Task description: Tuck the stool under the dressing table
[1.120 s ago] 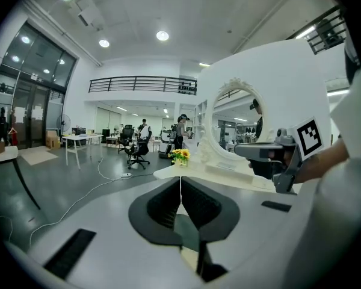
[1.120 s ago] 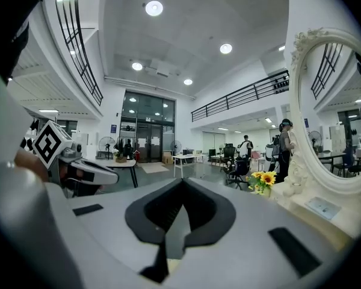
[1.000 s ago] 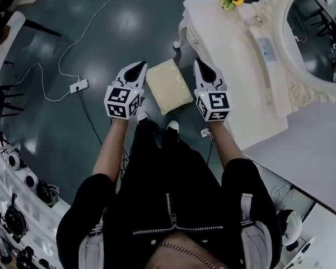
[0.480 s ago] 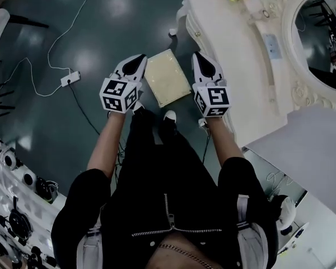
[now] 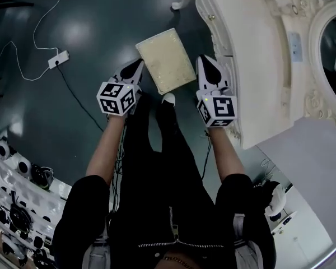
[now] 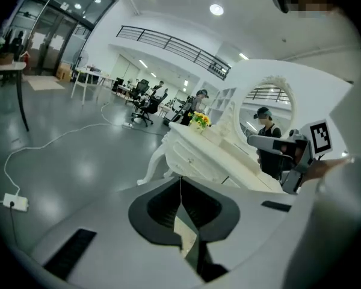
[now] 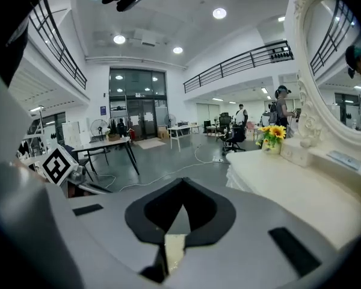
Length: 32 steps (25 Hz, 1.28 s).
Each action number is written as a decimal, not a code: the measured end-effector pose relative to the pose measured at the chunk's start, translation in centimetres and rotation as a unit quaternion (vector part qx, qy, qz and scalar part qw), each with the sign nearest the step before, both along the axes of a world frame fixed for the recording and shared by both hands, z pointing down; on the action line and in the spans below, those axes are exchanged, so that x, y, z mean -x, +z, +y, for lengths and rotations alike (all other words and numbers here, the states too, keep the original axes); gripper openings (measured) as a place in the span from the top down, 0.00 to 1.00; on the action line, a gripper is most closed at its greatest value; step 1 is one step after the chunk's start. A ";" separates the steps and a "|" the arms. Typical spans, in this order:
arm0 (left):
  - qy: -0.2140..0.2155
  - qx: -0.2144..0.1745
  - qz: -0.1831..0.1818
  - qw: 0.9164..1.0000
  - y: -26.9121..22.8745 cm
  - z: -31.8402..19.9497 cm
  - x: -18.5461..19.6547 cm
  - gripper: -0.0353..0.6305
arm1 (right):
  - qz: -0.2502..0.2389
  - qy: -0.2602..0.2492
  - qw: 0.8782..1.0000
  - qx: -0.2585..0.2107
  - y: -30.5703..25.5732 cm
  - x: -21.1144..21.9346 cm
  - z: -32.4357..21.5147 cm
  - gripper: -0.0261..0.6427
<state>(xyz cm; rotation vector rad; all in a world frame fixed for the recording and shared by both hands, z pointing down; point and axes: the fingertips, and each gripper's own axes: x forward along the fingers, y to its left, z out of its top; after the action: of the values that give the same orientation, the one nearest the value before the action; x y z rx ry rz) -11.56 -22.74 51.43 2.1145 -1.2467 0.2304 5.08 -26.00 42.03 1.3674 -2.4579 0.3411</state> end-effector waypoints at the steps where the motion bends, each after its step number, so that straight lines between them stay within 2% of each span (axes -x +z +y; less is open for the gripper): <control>1: -0.002 0.013 0.005 1.000 1.7 0.2 0.0 0.91 | 0.003 0.001 1.000 0.009 1.2 0.0 0.1 0.95; 7: -0.008 0.086 0.032 0.996 11.8 1.9 0.8 0.91 | 0.021 -0.008 0.998 0.055 7.9 1.6 1.5 0.95; 11: -0.031 0.135 0.069 0.988 18.3 3.1 1.1 0.91 | 0.024 -0.008 0.997 0.079 12.0 2.5 2.2 0.95; 15: -0.057 0.159 0.095 0.981 23.9 3.8 1.9 0.91 | 0.016 -0.010 0.994 0.107 16.3 3.0 3.0 0.95; 16: -0.070 0.163 0.111 0.978 24.9 3.5 2.2 0.90 | 0.018 -0.014 0.994 0.108 16.8 3.1 2.9 0.95; 17: -0.082 0.169 0.129 0.974 25.8 3.2 2.4 0.83 | 0.020 -0.018 0.994 0.110 17.2 3.1 2.9 0.95; 18: -0.095 0.180 0.150 0.968 26.9 3.0 2.6 0.71 | 0.023 -0.020 0.993 0.111 17.5 3.0 2.9 0.95; 19: -0.109 0.193 0.175 0.959 28.0 2.8 2.7 0.64 | 0.026 -0.021 0.993 0.113 17.8 2.9 2.8 0.95; 21: -0.129 0.218 0.214 0.943 30.5 2.5 2.7 0.56 | 0.032 -0.022 0.992 0.117 18.5 2.5 2.7 0.95; 22: -0.133 0.229 0.221 0.938 31.8 2.5 2.6 0.52 | 0.034 -0.023 0.992 0.120 18.9 2.3 2.7 0.95; 28: -0.102 0.292 0.221 0.925 39.8 3.5 0.6 0.48 | 0.039 -0.019 0.990 0.136 21.8 1.5 2.8 0.95; 32: -0.088 0.319 0.221 0.917 42.8 4.3 -1.0 0.48 | 0.035 -0.017 0.987 0.159 24.1 1.3 3.8 0.95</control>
<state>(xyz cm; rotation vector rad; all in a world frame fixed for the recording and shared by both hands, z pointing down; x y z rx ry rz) -10.56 -18.43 94.21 1.3816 -0.9156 0.0557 3.79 -22.22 66.17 1.1815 -2.2476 0.6343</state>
